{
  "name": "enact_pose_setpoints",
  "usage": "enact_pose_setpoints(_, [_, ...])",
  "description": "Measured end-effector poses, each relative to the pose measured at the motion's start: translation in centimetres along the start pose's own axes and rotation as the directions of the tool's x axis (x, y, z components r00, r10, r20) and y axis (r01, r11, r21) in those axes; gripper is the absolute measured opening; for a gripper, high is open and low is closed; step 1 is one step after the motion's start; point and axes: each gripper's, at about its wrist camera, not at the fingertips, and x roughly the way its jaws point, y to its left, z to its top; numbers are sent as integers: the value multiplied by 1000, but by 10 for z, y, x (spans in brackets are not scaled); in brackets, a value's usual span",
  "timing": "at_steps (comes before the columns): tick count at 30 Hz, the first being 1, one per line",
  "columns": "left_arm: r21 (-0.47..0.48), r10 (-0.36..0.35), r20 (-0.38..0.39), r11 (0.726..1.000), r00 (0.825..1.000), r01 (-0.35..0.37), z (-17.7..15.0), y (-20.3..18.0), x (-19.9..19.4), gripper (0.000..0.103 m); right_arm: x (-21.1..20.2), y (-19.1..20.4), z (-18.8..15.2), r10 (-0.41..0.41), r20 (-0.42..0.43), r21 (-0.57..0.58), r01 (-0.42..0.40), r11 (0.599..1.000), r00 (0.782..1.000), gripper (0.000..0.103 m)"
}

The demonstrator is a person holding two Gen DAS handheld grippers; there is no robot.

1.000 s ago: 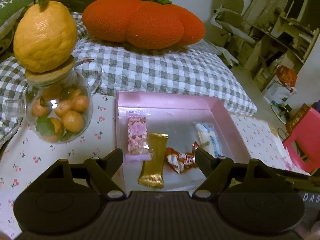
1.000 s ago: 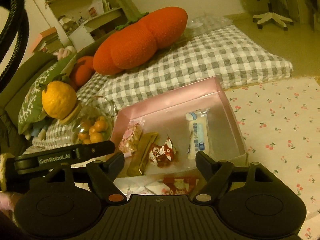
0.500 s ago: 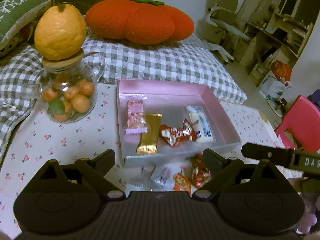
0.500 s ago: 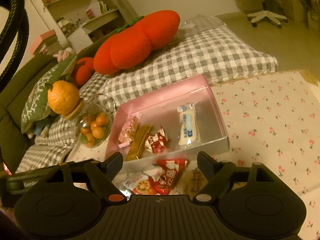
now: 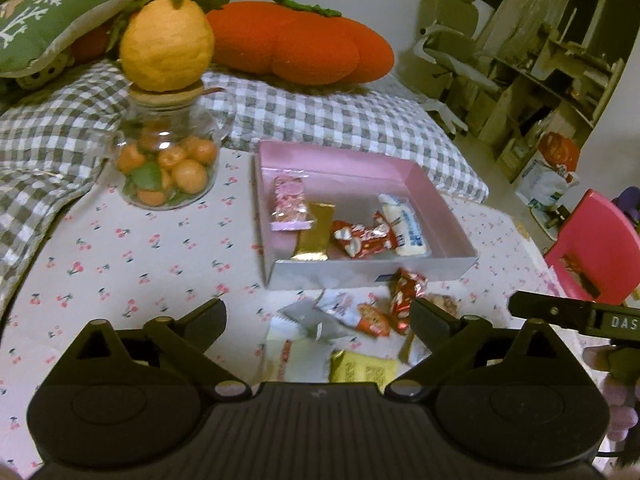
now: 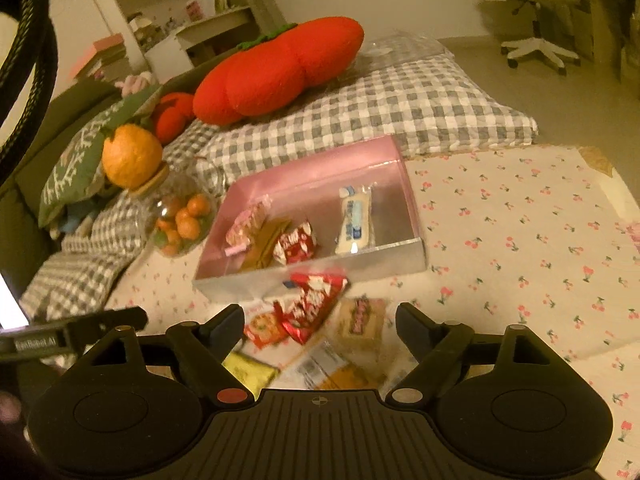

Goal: Organize snacks
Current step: 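Move both tools back over the remaining snacks on the tablecloth, then grasp the yellow pack with the left tool while the right tool grasps the white milk-stick bread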

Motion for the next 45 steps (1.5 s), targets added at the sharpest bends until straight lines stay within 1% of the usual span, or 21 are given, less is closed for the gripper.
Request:
enact_pose_setpoints(5, [32,16,-1,999,1000,-16,-15,6,-6,98,-4,-3,-17,-23,-9,-28,23,999,1000,86])
enact_pose_setpoints(11, [71,36,21,997,999,-38,-32,12,-14,99,-7,-10,-34,-52,-11,-70,51,996,999,86])
enact_pose_setpoints(14, [76,35,2,997,999,-35,-40,14,-15,99,-8,-13,-43,-68,-17,-85,66,994,998,89])
enact_pose_setpoints(19, [104,38,-13,994,999,-36,-53,9,-15,99,-3,-21,-56,-101,-48,-94,96,991,994,89])
enact_pose_setpoints(22, [122,26,-30,992,999,-23,-60,4,-11,99,1,-27,-59,-123,-63,-80,118,990,990,89])
enact_pose_setpoints(27, [131,8,-82,991,997,3,-74,-5,0,99,9,-34,-58,-131,-79,-28,129,991,988,89])
enact_pose_setpoints(30, [141,-2,-119,990,993,19,-82,-11,8,98,16,-34,-57,-139,-80,-21,137,990,987,89])
enact_pose_setpoints(33, [153,-10,-147,988,989,32,-86,-17,13,95,24,-31,-57,-152,-89,-31,149,988,984,89])
enact_pose_setpoints(38, [171,-26,-154,984,988,52,-87,-28,18,90,37,-28,-57,-165,-102,-45,161,986,981,89])
enact_pose_setpoints(41, [180,-37,-161,981,986,66,-87,-33,22,85,43,-27,-59,-180,-112,-63,173,983,977,89])
enact_pose_setpoints(45, [185,-50,-174,979,983,82,-87,-39,27,76,44,-29,-62,-221,-120,-112,208,972,968,89])
